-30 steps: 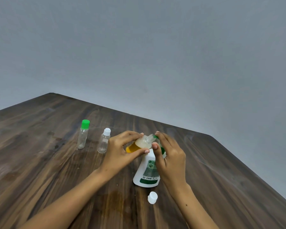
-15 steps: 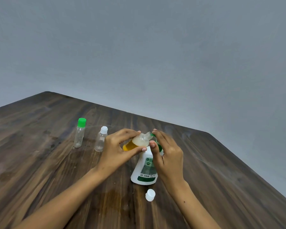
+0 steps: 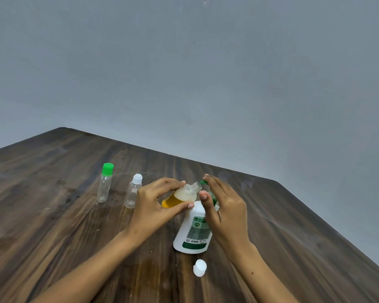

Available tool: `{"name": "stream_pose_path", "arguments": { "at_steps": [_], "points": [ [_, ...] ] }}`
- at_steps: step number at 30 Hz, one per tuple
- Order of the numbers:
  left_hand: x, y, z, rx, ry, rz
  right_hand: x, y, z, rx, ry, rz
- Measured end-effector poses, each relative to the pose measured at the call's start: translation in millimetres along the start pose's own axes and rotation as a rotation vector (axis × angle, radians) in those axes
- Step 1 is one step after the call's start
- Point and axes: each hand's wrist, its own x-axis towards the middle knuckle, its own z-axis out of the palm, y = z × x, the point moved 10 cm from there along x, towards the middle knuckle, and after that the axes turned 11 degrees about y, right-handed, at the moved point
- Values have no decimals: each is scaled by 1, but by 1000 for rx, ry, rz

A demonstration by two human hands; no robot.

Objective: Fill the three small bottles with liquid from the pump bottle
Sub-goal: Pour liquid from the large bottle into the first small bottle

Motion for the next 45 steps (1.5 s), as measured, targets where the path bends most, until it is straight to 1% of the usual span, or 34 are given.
{"name": "stream_pose_path", "arguments": {
  "at_steps": [5, 11, 16, 22, 28, 45],
  "points": [
    [0, 1, 0, -8, -8, 6, -11, 0, 4, -30, 22, 15],
    [0, -2, 0, 9, -13, -8, 1, 0, 0, -4, 12, -1],
    [0, 0, 1, -6, -18, -5, -10, -3, 0, -6, 35, 13],
    [0, -1, 0, 7, -4, -14, 2, 0, -2, -16, 10, 0],
    [0, 0, -1, -22, 0, -21, -9, -2, 0, -32, 44, 17],
    [0, -1, 0, -6, -9, -19, -3, -3, -2, -43, 59, -15]
  ]
}}
